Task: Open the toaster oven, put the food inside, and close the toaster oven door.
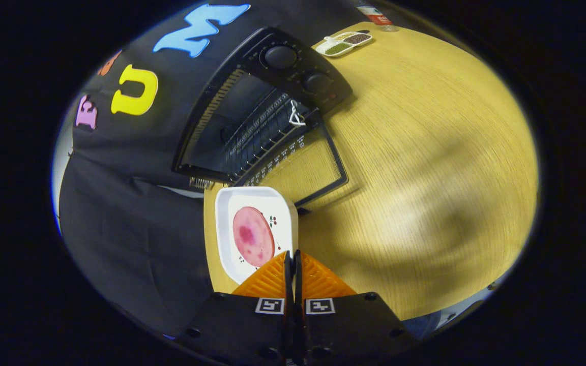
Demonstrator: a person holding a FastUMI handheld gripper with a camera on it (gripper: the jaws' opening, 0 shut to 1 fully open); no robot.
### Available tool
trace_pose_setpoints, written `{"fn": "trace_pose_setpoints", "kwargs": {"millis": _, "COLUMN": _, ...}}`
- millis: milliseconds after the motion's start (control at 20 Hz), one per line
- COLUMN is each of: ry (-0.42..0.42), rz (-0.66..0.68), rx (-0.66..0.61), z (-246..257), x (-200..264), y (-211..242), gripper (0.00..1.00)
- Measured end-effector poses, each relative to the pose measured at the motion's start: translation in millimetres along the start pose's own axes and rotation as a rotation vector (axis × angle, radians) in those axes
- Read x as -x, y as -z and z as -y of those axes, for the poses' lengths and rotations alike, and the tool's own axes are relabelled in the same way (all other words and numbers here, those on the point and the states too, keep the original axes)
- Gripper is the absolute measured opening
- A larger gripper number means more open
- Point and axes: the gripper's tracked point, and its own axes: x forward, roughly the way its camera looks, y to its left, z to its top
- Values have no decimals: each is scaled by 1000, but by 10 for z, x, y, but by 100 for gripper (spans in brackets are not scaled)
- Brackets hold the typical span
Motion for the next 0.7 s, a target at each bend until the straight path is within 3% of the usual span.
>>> {"fn": "trace_pose_setpoints", "kwargs": {"millis": 300, "ry": -2, "rz": 171, "rx": -192, "z": -93, "x": 167, "y": -374, "gripper": 1}}
{"fn": "trace_pose_setpoints", "kwargs": {"millis": 700, "ry": -6, "rz": 291, "rx": -428, "z": -254, "x": -91, "y": -223, "gripper": 2}}
